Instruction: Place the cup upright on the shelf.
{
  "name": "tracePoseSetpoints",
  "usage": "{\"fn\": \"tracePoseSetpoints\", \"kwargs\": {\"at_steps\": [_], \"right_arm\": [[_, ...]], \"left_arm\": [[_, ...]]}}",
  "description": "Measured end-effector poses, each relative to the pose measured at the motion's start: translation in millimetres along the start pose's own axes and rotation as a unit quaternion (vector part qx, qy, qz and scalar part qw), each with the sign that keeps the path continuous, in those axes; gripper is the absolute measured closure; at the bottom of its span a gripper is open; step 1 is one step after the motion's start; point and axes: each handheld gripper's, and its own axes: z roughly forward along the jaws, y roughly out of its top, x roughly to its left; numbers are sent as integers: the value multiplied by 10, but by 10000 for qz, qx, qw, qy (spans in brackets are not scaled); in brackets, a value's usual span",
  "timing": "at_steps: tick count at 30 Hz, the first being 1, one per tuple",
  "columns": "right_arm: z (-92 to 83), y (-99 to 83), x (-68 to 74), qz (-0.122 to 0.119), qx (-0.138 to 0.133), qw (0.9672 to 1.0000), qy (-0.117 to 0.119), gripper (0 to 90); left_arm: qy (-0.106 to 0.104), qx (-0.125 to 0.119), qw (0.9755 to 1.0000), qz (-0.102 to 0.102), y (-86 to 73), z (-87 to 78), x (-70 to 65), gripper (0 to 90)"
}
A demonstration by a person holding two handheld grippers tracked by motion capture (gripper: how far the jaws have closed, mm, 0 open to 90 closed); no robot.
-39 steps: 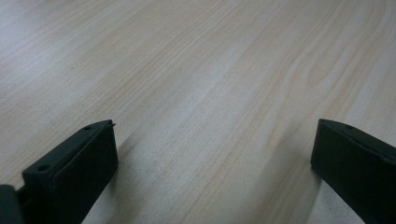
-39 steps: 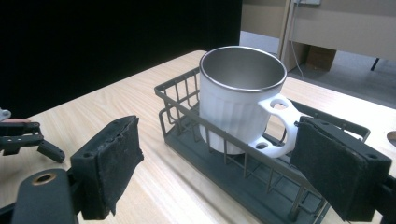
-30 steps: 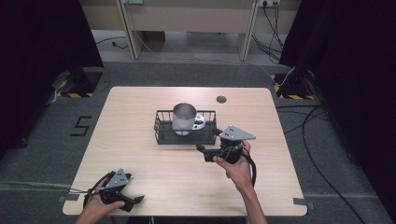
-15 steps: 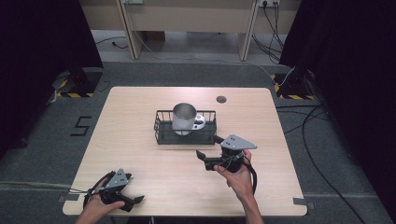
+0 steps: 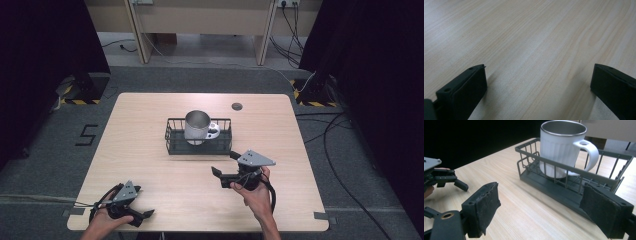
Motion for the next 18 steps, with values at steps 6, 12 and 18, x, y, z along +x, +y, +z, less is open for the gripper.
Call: {"fn": "tracePoseSetpoints", "kwargs": {"at_steps": [6,12,18], "right_arm": [[-21,-68,9,23,40,10000,4,151],[-43,-140,32,33,111,9999,7,151],[-46,-205,71,45,173,9998,57,150]], "left_arm": [[0,-1,10000,-1,0,0,0,0],[-2,0,10000,2,0,0,0,0],[-6,-2,10000,4,0,0,0,0]]}}
